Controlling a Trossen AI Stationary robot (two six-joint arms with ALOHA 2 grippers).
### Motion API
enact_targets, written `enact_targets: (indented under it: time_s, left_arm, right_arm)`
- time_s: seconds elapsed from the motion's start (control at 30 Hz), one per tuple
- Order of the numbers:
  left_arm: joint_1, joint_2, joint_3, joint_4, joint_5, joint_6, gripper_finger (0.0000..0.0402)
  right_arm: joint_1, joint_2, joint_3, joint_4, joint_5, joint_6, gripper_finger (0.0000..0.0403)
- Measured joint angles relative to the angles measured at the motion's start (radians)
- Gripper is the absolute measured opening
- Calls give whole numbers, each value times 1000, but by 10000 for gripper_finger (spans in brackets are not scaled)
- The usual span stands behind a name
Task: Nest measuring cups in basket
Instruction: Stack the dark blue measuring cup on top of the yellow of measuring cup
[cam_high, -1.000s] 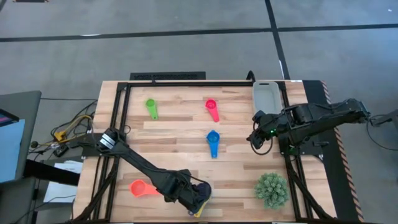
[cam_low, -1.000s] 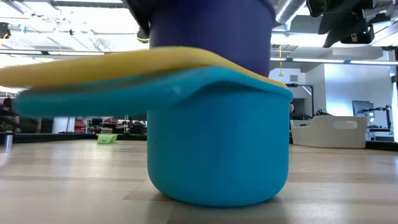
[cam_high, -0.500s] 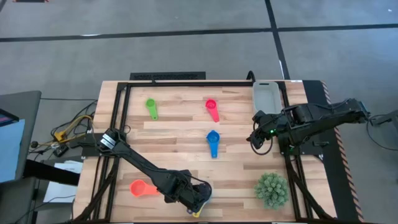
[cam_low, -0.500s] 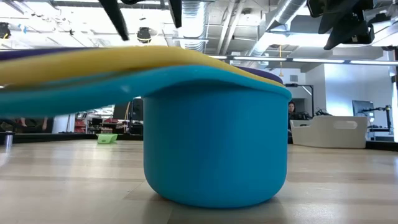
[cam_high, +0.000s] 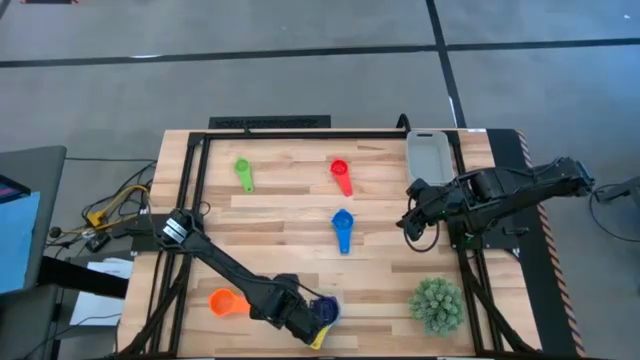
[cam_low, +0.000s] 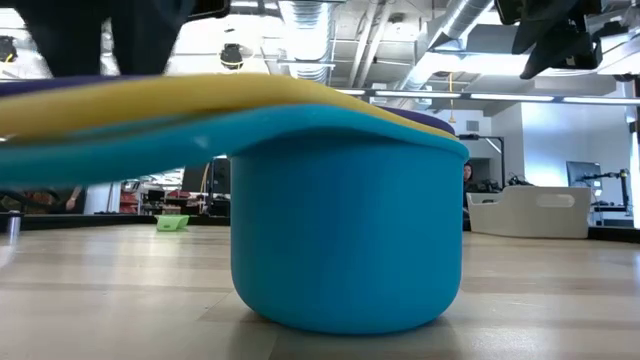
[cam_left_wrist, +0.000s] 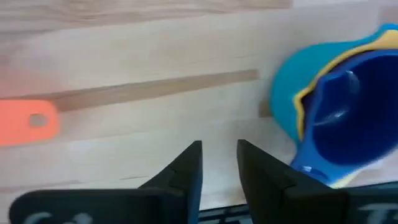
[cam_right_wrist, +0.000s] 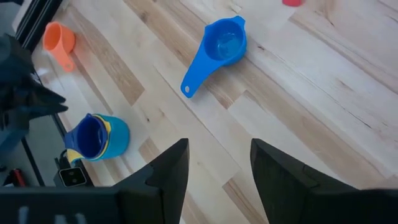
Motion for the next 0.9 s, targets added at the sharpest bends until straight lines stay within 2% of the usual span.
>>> enact_targets:
  time_s: [0.17,0.4,0.67,0.8,0.9]
  left_arm:
    - [-4,42,0,97,9,35,68]
    - [-6,46,0,109,1,50,67]
    - [6,48,0,196,-1,167,67]
    - [19,49,1,345,-20,294,67]
    - [27,49,1,318,-22,299,67]
  right_arm:
    - [0,0,0,-1,0,4,198]
    - [0,-3,0,-1,0,3,200]
    - [0,-3,0,-7,-13,-5,196]
    - [14,-3,0,-22,-19,-5,200]
    - [28,-3,0,-27,-19,-1,201]
